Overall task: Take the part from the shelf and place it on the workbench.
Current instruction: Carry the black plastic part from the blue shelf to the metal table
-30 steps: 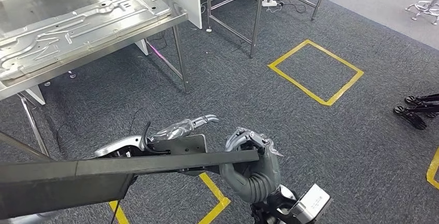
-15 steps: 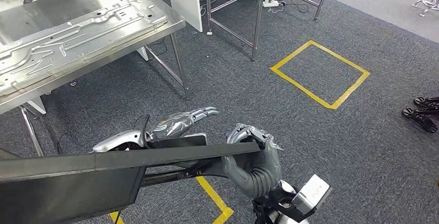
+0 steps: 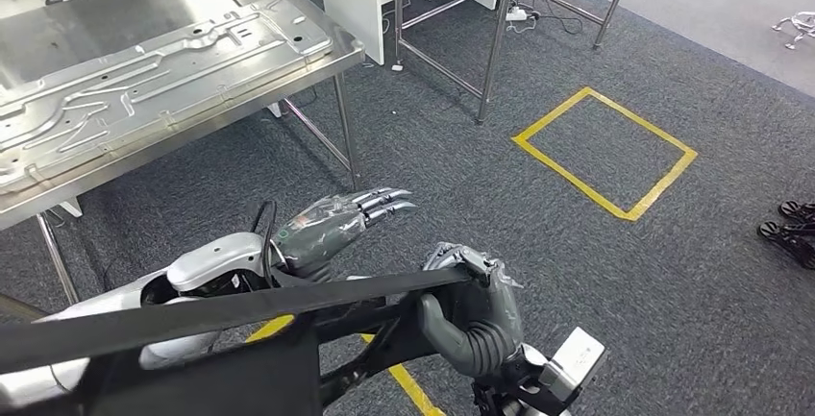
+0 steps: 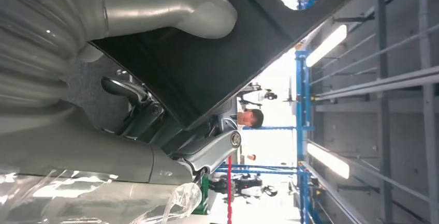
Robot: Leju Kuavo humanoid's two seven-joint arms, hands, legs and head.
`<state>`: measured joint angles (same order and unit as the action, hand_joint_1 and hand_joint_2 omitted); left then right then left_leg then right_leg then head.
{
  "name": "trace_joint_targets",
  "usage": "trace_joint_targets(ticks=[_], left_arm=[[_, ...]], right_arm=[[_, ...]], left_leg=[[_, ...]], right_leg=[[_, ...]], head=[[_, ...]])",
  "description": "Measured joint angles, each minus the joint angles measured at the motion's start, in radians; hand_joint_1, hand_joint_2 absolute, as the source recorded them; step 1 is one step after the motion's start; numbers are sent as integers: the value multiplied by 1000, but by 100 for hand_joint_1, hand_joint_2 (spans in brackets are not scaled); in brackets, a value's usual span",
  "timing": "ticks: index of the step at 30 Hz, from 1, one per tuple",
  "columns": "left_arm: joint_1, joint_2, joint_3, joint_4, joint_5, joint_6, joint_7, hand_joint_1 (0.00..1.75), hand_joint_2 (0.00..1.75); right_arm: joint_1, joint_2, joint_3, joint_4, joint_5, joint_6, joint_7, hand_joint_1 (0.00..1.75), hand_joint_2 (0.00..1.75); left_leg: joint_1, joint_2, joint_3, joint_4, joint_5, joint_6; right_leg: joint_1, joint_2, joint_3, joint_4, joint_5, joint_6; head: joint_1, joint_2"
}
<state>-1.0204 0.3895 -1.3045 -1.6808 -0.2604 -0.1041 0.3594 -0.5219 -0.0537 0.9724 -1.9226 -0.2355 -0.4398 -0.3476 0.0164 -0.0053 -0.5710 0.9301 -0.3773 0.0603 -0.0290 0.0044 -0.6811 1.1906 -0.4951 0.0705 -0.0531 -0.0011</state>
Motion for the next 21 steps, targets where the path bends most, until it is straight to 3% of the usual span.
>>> trace_joint_targets(ticks=[2, 3, 4, 6, 8, 10, 12, 14, 15, 17, 18, 19, 21], left_arm=[[2, -1, 1, -5, -34, -10, -12, 0, 175], [3, -1, 1, -8, -48, -15, -16, 0, 175], [3, -1, 2, -10, -63, -20, -22, 0, 175], [5, -2, 3, -19, -93, -29, -36, 0, 175], [10, -2, 5, -30, -123, -40, -50, 0, 175], [13, -2, 8, -42, -144, -49, -59, 0, 175], [16, -2, 9, -54, -156, -52, -62, 0, 175], [23, -1, 9, -63, -176, -58, -71, 0, 175], [28, -1, 9, -67, -189, -62, -78, 0, 175], [40, 0, 10, -77, -223, -67, -89, 0, 175], [44, 1, 10, -83, -244, -71, -96, 0, 175], [48, 1, 10, -89, -268, -75, -103, 0, 175], [55, 1, 10, -104, -318, -89, -120, 0, 175]], right_arm=[[0, -5, 0, 0, 9, 0, 17, 175, 175], [0, -7, 0, 0, 15, 0, 26, 175, 175], [-1, -8, 0, 0, 22, 0, 34, 175, 175], [-3, -8, 1, 1, 37, 2, 52, 175, 175], [-9, -8, 3, 4, 50, 6, 69, 175, 175], [-20, -5, 6, 5, 59, 9, 80, 175, 175], [-32, -1, 7, 6, 64, 11, 83, 175, 175], [-43, 4, 9, 11, 69, 17, 86, 175, 175], [-47, 7, 11, 14, 72, 22, 87, 175, 175], [-51, 11, 16, 23, 80, 32, 91, 175, 175], [-51, 14, 20, 29, 83, 37, 94, 175, 175], [-52, 18, 23, 35, 86, 41, 96, 175, 175], [-53, 26, 27, 49, 80, 55, 102, 175, 175]], left_leg=[[-6, -2, 26, 0, -22, 4], [-7, -4, 41, 0, -34, 4], [-9, -5, 58, 0, -47, 4], [-11, -7, 86, -1, -72, -1], [-15, -11, 104, -3, -92, -11], [-17, -12, 111, 5, -95, -22], [-14, -10, 82, 65, -90, -28], [-10, -8, 3, 189, -110, -34], [-8, -8, -44, 252, -137, -39], [-5, -8, -112, 312, -190, -46], [-3, -7, -124, 295, -194, -49], [-3, -6, -121, 247, -172, -49], [-5, -4, -92, 103, -58, -44]], right_leg=[[6, 0, -64, 48, -37, -3], [8, 0, -70, 21, -30, -7], [10, 0, -58, -36, 0, -12], [17, 1, -14, -181, 111, -25], [22, 3, 13, -256, 181, -34], [23, 4, 23, -261, 180, -44], [20, 5, 37, -263, 171, -57], [18, 7, 53, -264, 156, -67], [18, 7, 61, -264, 147, -70], [18, 9, 83, -264, 127, -69], [18, 10, 97, -264, 115, -67], [18, 11, 113, -264, 103, -65], [20, 12, 144, -263, 79, -58]], head=[[0, 0], [0, 0], [0, 0], [0, 0], [0, 0], [0, 0], [0, 0], [-1, 0], [-1, 0], [-1, 0], [-1, 0], [-1, 0], [-1, 0]])
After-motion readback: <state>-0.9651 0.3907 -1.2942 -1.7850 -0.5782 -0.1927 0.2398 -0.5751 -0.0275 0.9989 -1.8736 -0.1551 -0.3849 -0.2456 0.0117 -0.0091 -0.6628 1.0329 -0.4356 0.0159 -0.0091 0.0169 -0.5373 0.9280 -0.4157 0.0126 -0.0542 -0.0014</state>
